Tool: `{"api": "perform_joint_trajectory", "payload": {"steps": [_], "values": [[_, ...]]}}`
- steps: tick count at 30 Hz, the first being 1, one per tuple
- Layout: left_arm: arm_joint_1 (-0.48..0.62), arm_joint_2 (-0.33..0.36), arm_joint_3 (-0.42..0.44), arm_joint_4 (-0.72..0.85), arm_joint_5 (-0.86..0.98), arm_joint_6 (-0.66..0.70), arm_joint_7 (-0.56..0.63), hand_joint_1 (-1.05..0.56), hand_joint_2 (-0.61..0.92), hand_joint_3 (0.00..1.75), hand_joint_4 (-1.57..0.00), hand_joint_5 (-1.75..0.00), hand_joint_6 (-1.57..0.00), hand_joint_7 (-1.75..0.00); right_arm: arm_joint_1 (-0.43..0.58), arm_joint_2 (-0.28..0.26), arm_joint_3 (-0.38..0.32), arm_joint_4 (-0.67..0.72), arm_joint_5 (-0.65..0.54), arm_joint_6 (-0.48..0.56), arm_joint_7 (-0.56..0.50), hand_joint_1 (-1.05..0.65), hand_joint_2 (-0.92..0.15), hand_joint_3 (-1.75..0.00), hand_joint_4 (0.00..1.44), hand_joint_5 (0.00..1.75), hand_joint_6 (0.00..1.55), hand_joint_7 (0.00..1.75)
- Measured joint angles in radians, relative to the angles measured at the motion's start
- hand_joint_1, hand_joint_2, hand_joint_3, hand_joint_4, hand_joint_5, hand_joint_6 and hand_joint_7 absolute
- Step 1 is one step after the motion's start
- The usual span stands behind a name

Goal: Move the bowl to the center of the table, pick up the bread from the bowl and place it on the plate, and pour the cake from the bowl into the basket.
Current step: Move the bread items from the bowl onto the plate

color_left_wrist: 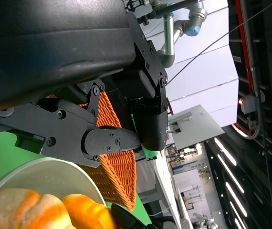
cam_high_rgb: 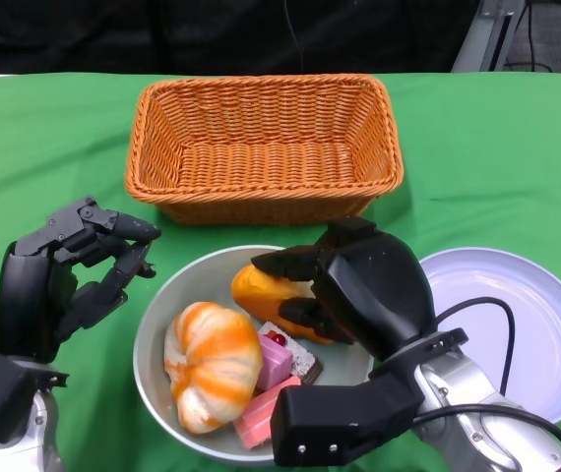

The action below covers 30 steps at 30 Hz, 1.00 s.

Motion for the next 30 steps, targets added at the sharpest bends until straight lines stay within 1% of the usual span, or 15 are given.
{"api": "perform_joint_trajectory", "payload": {"steps": [5, 10, 12, 14, 18, 21, 23, 25, 30], "values": [[0.000, 0.000, 0.000, 0.001, -0.001, -0.001, 0.000, -0.16, 0.89, 0.43, -0.81, -1.42, -0.88, -1.06, -0.006, 0.000, 0.000, 0.030, 0.000, -0.027, -0.050, -0.17, -0.84, 0.00, 0.89, 0.83, 1.14, 0.02], [0.000, 0.000, 0.000, 0.004, -0.002, -0.001, -0.001, -0.17, 0.90, 0.41, -0.79, -1.41, -0.86, -1.05, -0.010, 0.001, 0.001, 0.045, -0.007, -0.032, -0.074, -0.18, -0.84, 0.00, 0.83, 0.96, 1.11, 0.00], [0.000, 0.000, -0.001, 0.004, -0.003, -0.001, -0.001, -0.17, 0.90, 0.40, -0.80, -1.40, -0.87, -1.04, -0.011, 0.001, 0.001, 0.048, -0.009, -0.034, -0.082, -0.19, -0.84, 0.00, 0.85, 0.90, 1.11, 0.00], [0.000, 0.000, -0.001, 0.004, -0.001, -0.001, 0.000, -0.18, 0.90, 0.39, -0.80, -1.40, -0.87, -1.03, -0.011, 0.001, 0.001, 0.051, -0.009, -0.038, -0.091, -0.19, -0.83, 0.00, 0.87, 0.89, 1.13, 0.01], [0.000, 0.000, -0.003, 0.004, 0.001, -0.006, 0.000, -0.16, 0.91, 0.38, -0.81, -1.39, -0.88, -1.02, -0.013, 0.000, 0.002, 0.062, -0.012, -0.044, -0.114, -0.19, -0.82, 0.00, 0.87, 0.95, 1.15, 0.02], [0.000, 0.000, -0.004, 0.005, 0.001, -0.010, 0.000, -0.17, 0.92, 0.37, -0.81, -1.40, -0.88, -1.01, -0.023, -0.004, 0.003, 0.086, -0.017, -0.051, -0.142, -0.20, -0.84, 0.00, 0.82, 1.08, 1.16, 0.02], [0.000, 0.000, -0.004, 0.005, 0.001, -0.010, 0.000, -0.16, 0.92, 0.37, -0.81, -1.40, -0.88, -1.01, -0.032, -0.006, 0.004, 0.100, -0.026, -0.056, -0.166, -0.21, -0.83, 0.00, 0.82, 1.14, 1.18, 0.03], [0.000, 0.000, -0.005, 0.005, 0.002, -0.010, 0.000, -0.16, 0.92, 0.37, -0.81, -1.40, -0.88, -1.01, -0.039, -0.006, 0.005, 0.115, -0.037, -0.057, -0.189, -0.21, -0.83, 0.00, 0.82, 1.16, 1.19, 0.03], [0.001, 0.000, -0.005, 0.006, 0.003, -0.012, 0.000, -0.15, 0.92, 0.37, -0.82, -1.41, -0.88, -1.01, -0.044, -0.006, 0.005, 0.130, -0.045, -0.058, -0.210, -0.19, -0.82, 0.00, 0.80, 1.17, 1.19, 0.03]]}}
